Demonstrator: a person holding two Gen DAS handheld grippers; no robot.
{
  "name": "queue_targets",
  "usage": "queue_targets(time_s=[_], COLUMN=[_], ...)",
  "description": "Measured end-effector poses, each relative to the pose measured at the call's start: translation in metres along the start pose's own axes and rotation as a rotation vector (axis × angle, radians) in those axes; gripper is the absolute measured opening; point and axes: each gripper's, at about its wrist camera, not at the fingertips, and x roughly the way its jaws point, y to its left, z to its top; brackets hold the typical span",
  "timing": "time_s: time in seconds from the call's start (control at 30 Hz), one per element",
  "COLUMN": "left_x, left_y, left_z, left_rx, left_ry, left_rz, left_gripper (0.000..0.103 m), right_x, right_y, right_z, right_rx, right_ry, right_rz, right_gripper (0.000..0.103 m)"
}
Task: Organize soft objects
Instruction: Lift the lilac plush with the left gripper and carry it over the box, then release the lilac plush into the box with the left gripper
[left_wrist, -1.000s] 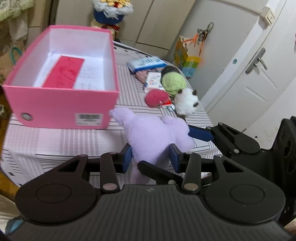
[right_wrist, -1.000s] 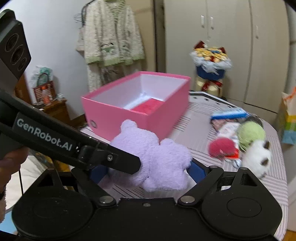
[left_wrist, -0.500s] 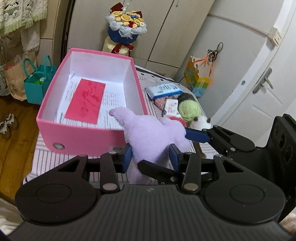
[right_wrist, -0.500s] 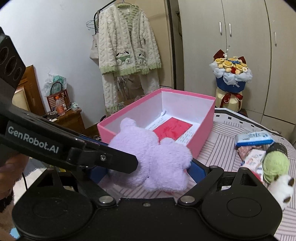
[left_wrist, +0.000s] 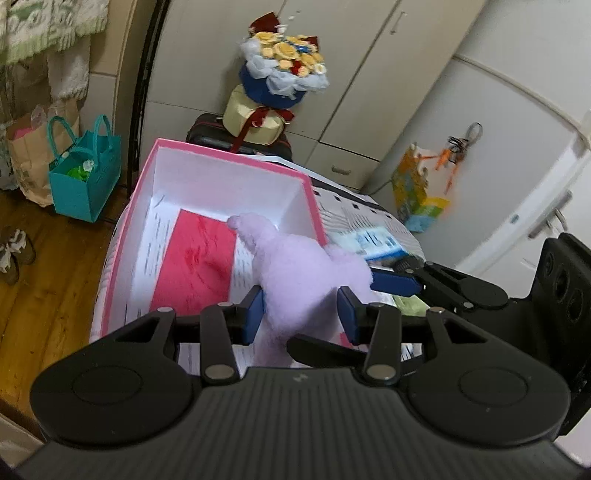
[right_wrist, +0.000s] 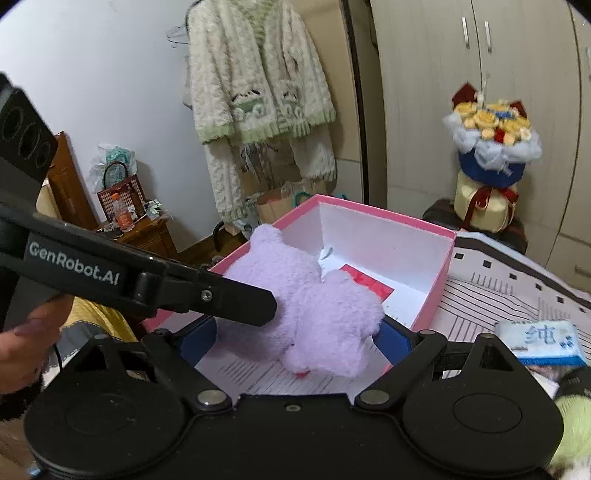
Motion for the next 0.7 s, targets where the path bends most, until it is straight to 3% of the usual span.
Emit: queue_targets(time_s=[0.4,0.67,0.7], left_x=[0.090,0.113,0.114], left_y=[0.054,0.063,0.063], left_z=[0.042,0.041,0.041], left_rx=[-0.201,-0.233,-0.235], left_ry=[0.093,0.114,0.111], left_rz=[0.006,0.014,0.020], left_gripper=[0.042,0.043,0.046], right_x=[0.079,0.095,0.096], right_y=[-0.026,-0.021,-0.020], right_z=[0.031,0.030,0.030], right_rx=[-0.119,-0.251,-0.265], right_ry=[0.121,0.129,0.122], right_rz=[-0.143,-0.231,-0.246], right_gripper=[0.088,0.088,0.088])
